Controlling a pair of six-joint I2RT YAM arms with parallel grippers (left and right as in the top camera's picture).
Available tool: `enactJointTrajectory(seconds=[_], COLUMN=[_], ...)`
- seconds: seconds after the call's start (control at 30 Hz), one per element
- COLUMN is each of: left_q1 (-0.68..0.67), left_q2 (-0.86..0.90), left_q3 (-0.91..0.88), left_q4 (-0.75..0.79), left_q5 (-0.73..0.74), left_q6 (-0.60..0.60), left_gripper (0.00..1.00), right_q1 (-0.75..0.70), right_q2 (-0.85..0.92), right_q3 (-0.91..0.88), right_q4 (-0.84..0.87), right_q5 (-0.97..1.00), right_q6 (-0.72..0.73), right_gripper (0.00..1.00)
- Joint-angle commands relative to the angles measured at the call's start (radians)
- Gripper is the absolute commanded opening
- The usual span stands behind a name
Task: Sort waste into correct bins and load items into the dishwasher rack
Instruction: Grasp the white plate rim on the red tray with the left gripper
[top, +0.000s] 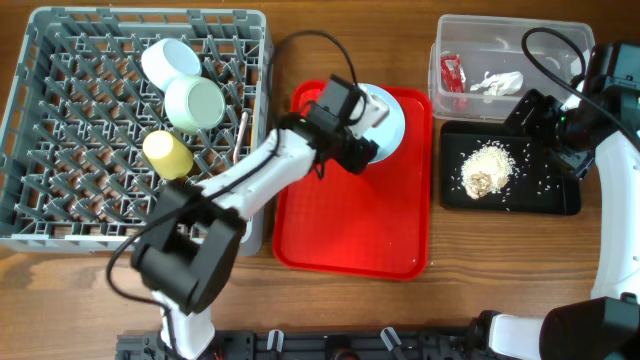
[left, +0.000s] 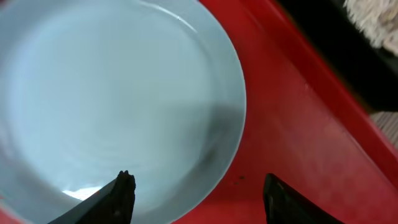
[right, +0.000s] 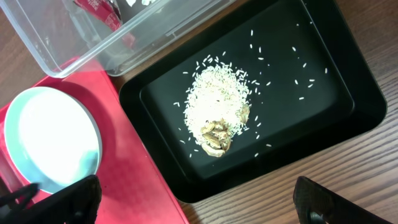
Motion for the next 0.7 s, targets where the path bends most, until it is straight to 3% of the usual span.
enactJointTrajectory(seconds=[0.0, 0.2, 0.4, 0.67], left_q1=[-0.014, -0.021, -0.029, -0.032], left_q2=[0.061, 0.093, 0.093, 0.092], left_q3=[0.002, 0.002, 0.002, 0.002], left_q4=[0.006, -0.059, -0.103, -0.087], left_q5=[-0.01, -0.01, -0.01, -0.01], left_q6=[0.027, 0.027, 0.027, 0.026], left_gripper=[0.64, 0.45, 0.15, 0.04], right_q1=[-0.001, -0.001, -0.001, -0.001], right_q2=[0.0, 0.0, 0.0, 0.0], right_q3=[0.005, 0.005, 0.005, 0.005], right_q4=[0.0, 0.0, 0.0, -0.001], right_q5=[-0.012, -0.012, -0.012, -0.012], right_q6=[-0.013, -0.014, -0.013, -0.014], right_gripper=[1.0, 1.0, 1.0, 1.0])
